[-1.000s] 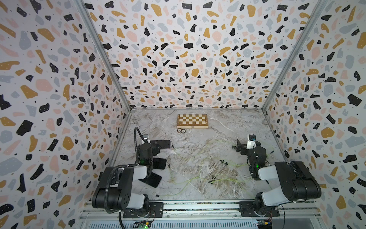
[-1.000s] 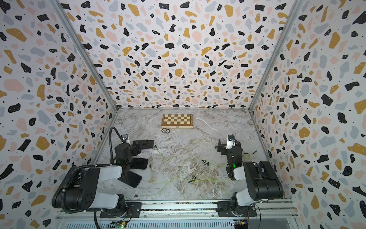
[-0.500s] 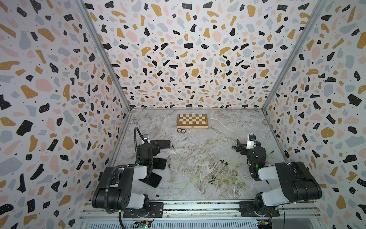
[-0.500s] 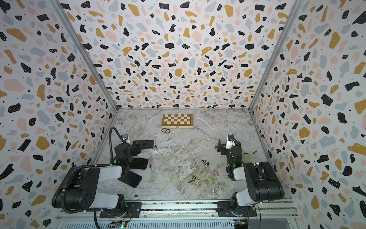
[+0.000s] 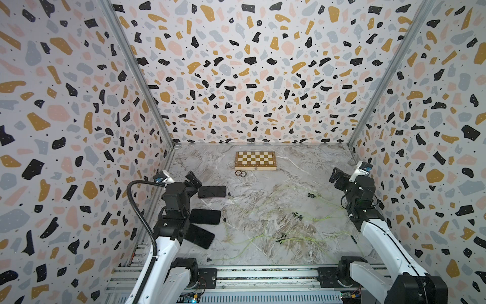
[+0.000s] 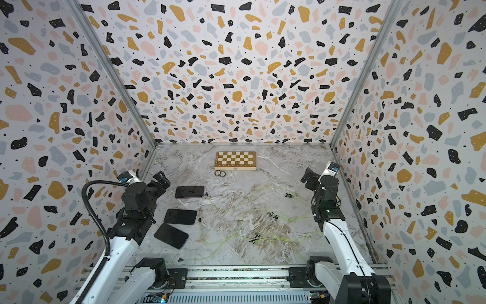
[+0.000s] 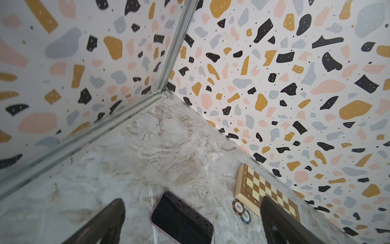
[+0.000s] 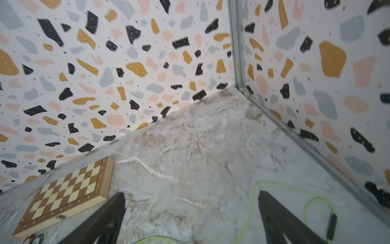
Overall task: Plug wired earphones into phones
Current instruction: Pick up the wired earphone from the center of the board.
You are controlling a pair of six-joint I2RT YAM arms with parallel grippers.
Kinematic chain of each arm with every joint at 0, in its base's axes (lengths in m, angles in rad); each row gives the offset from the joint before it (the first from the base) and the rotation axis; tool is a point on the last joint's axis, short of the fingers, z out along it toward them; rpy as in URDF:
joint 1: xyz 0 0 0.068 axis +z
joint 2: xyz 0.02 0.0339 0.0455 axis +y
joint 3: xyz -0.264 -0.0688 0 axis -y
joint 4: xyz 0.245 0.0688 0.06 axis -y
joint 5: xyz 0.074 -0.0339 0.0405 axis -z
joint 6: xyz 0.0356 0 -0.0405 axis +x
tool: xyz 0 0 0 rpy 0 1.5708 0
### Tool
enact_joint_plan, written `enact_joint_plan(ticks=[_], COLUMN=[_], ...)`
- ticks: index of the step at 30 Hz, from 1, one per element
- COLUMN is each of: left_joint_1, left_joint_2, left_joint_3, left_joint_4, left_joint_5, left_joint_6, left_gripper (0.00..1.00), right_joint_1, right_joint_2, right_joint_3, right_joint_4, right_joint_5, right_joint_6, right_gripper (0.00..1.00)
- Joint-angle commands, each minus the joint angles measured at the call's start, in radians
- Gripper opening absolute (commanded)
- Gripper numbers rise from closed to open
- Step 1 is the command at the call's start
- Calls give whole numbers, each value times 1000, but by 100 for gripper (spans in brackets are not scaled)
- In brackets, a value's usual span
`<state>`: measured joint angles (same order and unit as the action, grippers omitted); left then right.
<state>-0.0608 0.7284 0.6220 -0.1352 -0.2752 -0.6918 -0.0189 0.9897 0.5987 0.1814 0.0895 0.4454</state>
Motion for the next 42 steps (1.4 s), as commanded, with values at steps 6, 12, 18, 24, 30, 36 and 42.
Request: enact_joint_plan(ticks=[6, 12, 18, 24, 30, 36, 42], left_joint_1=[3, 3, 3, 3, 3, 3, 3], left_joint_2=[-20, -4, -27, -35, -32, -34, -35], left_joint_3=[112, 145, 104, 82, 49, 52, 52], left_joint_4=[-400, -546, -583, -601, -629, -665, -668], left_joint_5=[303, 356, 313, 317, 305, 268, 272], left_joint_6=[-59, -34, -91, -148, -218, -259, -288], left_gripper=[99, 99, 99, 100, 97, 96, 95], right_joint_1=[38, 343, 603, 739, 809, 826, 839], right_joint_2=[57, 209, 535, 853, 1063, 1220, 1324], right_joint_3=[154, 315, 556, 780, 948, 1053, 1154], right_joint_4=[-209, -184, -253, -286, -287, -267, -277], right_joint_5=[-252, -281, -240, -302, -390, -440, -449], right_joint_6=[53, -60, -156, -194, -170, -76, -34], right_gripper=[99, 99, 75, 64, 56, 47, 47])
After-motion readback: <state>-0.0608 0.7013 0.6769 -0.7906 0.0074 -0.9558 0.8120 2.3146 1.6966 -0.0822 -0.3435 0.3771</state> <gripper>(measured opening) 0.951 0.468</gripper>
